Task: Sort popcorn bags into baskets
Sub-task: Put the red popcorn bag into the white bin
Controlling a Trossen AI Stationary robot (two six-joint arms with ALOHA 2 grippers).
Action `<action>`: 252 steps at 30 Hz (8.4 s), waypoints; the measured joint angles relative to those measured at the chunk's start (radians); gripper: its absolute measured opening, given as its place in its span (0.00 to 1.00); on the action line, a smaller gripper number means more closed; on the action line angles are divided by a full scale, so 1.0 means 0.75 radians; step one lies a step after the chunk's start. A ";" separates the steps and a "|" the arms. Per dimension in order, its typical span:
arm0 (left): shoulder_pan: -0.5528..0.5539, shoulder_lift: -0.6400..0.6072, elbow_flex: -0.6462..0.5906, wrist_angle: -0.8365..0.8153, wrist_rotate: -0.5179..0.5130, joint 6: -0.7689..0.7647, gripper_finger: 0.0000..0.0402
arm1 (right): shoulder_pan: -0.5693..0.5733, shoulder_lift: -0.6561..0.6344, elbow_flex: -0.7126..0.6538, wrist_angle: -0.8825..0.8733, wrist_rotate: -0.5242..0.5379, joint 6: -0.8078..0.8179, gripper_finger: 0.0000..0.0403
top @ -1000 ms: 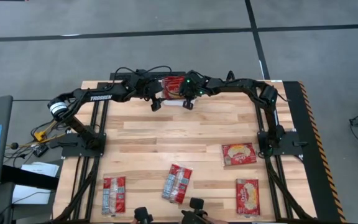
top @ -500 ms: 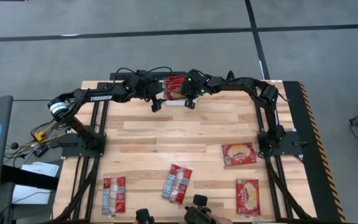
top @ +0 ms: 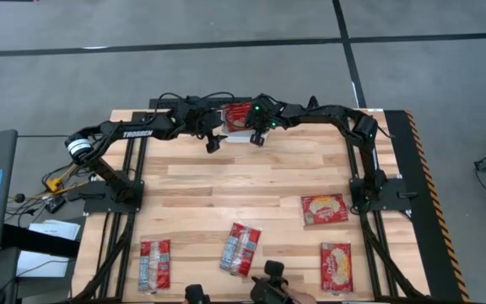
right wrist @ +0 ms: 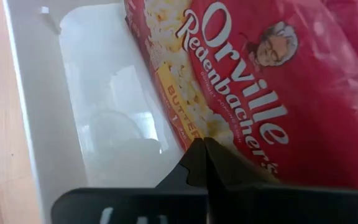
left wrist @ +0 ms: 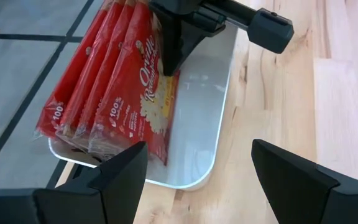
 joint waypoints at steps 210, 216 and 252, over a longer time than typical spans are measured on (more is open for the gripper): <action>-0.619 -0.088 -0.087 -0.207 -0.130 0.208 0.39 | 0.830 -0.586 -0.588 0.111 0.150 -0.311 0.39; -0.736 -0.153 -0.105 -0.440 -0.130 0.115 0.59 | 0.829 -0.586 -0.588 0.126 0.144 -0.133 0.41; -0.967 0.166 -0.250 -0.188 -0.227 0.089 0.39 | 0.813 -0.500 -0.590 0.228 0.145 0.285 0.29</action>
